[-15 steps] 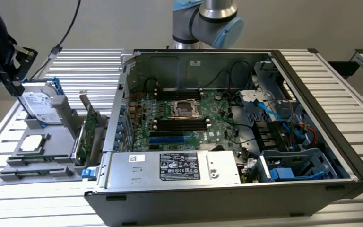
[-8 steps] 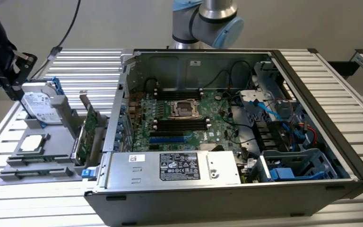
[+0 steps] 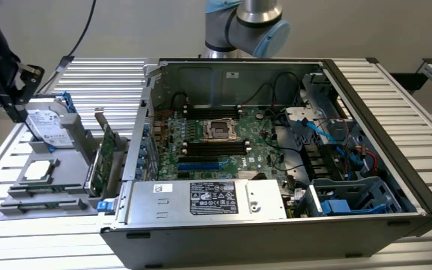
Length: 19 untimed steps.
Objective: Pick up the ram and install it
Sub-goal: 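Pick up the ram and move it above insertion slot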
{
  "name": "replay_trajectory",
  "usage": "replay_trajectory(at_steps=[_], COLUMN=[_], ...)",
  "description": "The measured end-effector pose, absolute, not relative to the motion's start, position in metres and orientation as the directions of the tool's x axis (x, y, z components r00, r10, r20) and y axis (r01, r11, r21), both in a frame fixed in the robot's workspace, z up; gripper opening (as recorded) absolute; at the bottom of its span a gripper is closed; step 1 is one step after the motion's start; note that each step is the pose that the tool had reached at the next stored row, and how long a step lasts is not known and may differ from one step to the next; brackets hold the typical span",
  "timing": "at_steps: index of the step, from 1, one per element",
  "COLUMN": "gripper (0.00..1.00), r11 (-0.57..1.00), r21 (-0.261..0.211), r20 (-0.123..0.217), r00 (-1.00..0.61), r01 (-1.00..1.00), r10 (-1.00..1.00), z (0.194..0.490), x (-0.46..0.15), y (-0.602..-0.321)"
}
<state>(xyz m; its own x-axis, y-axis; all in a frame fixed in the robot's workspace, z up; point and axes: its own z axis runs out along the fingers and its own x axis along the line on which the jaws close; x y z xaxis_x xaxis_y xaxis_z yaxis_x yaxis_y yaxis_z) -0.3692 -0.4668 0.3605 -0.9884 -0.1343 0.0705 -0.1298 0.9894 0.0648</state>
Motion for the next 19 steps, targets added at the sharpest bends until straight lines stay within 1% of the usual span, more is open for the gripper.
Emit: replay_trajectory(at_steps=[19], gripper=[0.11], r11=[0.887], r21=[0.064], r20=[0.067], r00=[-0.885], r01=[-0.456], r10=[-0.460], z=[0.3601], x=[-0.3692], y=[-0.4668])
